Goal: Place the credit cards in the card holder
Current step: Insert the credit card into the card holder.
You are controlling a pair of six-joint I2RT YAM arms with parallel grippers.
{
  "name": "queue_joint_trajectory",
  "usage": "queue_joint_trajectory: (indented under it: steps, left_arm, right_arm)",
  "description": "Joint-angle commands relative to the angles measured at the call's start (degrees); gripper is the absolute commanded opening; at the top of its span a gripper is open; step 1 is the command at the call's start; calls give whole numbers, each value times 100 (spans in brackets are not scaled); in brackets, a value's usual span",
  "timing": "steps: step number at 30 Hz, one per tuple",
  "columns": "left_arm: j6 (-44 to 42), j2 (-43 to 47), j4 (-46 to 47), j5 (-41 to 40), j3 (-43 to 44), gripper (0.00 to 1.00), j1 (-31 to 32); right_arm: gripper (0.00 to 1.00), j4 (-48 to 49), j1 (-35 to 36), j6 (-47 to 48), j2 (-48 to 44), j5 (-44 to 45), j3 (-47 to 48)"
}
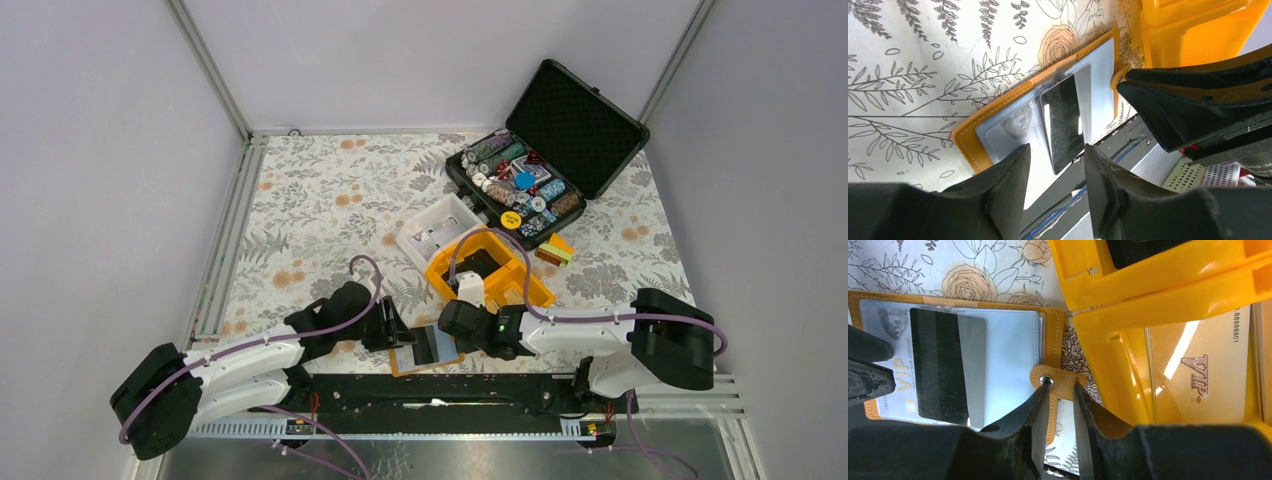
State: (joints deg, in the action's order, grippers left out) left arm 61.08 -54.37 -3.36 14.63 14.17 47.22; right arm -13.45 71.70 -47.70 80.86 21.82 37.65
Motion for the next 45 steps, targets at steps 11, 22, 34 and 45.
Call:
queue_joint_trajectory:
  steps: [11, 22, 34, 45]
  left_arm:
    - [481, -949, 1263, 85, 50, 34, 560]
    - [315, -1704, 1396, -84, 794, 30, 807]
    - [113, -1923, 1400, -50, 1128, 30, 868]
    - [-226, -95, -950, -1237, 1143, 75, 848]
  right_arm:
    - [31, 83, 77, -64, -114, 164, -81]
    - [30, 100, 75, -98, -165, 167, -129]
    - [31, 106, 73, -92, -224, 188, -92]
    - [51, 152, 72, 145, -1165, -86, -225]
